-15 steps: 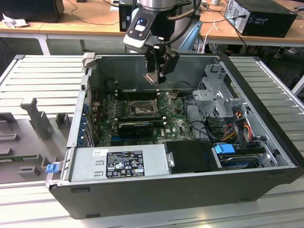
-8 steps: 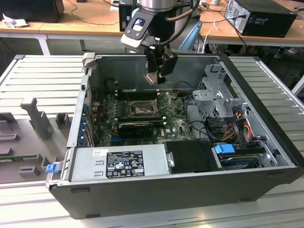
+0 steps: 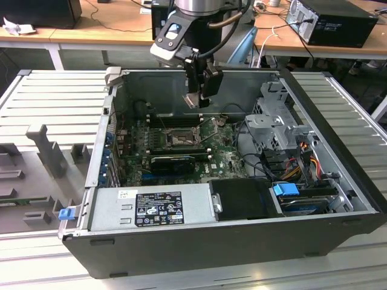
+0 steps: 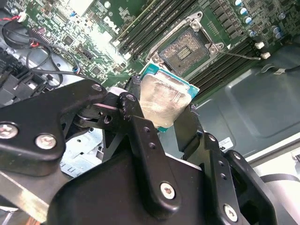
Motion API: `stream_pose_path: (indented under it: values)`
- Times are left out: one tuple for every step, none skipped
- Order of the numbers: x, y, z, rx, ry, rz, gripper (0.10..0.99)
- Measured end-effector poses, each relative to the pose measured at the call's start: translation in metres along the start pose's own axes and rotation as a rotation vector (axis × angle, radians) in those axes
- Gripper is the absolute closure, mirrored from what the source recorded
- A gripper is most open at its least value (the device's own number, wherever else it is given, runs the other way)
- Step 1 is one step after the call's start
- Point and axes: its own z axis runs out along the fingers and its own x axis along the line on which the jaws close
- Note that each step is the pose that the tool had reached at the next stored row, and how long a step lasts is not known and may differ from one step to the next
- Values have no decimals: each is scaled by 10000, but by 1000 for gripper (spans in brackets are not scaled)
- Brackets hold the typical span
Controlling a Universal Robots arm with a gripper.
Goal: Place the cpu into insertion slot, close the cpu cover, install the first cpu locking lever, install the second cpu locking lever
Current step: 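Place the cpu into insertion slot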
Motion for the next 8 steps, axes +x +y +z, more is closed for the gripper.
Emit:
stream_pose_path:
  values:
    - [0,0,2,-2,-8,85,557]
    - [0,0,3,-2,-14,144,557]
    - [0,-1,5,-4,-19,206,557]
    - [0,0,7,-6,-24,276,557]
    - [0,-1,8,-6,-28,318,557]
    - [0,-1,9,-8,-35,391,557]
    - [0,-1,11,-9,-41,460,557]
    - [0,-1,11,-10,-47,510,557]
